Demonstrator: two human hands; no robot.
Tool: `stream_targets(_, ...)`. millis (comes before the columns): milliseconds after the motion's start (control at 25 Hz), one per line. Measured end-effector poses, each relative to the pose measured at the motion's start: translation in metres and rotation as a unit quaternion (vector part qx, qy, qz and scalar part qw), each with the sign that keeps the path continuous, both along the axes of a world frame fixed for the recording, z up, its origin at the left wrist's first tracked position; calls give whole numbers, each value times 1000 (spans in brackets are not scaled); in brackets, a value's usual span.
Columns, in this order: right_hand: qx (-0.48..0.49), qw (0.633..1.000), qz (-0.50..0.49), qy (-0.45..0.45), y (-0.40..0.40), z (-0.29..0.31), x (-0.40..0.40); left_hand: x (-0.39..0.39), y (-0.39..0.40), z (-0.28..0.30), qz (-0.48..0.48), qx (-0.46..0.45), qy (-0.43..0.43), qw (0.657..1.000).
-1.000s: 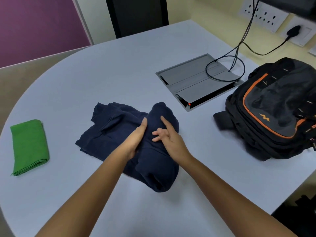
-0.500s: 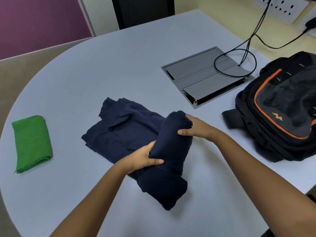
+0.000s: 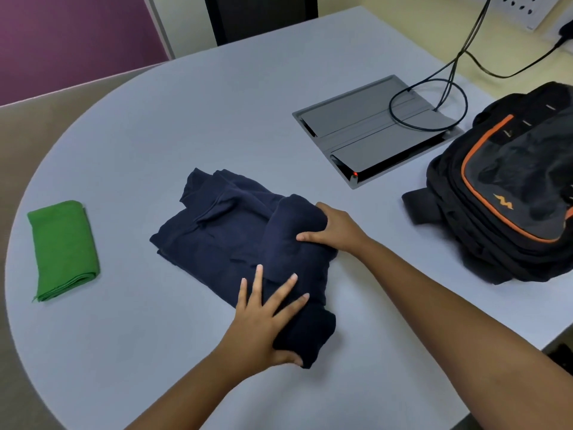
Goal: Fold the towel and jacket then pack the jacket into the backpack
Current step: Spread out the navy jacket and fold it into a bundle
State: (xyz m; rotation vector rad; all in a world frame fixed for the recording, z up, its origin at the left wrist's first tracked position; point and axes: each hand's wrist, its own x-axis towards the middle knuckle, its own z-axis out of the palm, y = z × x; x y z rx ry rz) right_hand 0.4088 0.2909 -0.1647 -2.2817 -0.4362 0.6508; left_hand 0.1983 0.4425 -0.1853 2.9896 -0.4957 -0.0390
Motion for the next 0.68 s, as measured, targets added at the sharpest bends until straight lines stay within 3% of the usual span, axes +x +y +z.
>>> stream_targets(80, 16, 1000, -24, 4, -7, 1, -3, -3, 8, -7, -40, 31, -17, 999)
stream_targets(280, 64, 996, -53, 27, -23, 19, -9, -16, 31, -1, -60, -85, -106, 989)
stream_targets(360, 53, 995, -62, 54, -34, 28, -5, -13, 57, 2, -54, -69, -113, 990)
stream_targets(480, -34, 990, -74, 118, -48, 24, -6, -5, 114, 0, 107, -62, -107, 987)
stream_targets(520, -62, 987, -82, 125, -50, 21, -9, -3, 121, 2, 219, -104, -86, 967)
stream_targets(560, -77, 985, -88, 124, -50, 20, -10, -1, 116, 8, 341, -183, -58, 920)
stream_targets(600, -76, 985, -96, 119, -48, 18, -10, 4, 99, 18, 452, -287, -30, 844)
stream_targets(680, -45, 987, -128, 87, -43, 16, -12, 11, 49, 38, 542, -475, 67, 690)
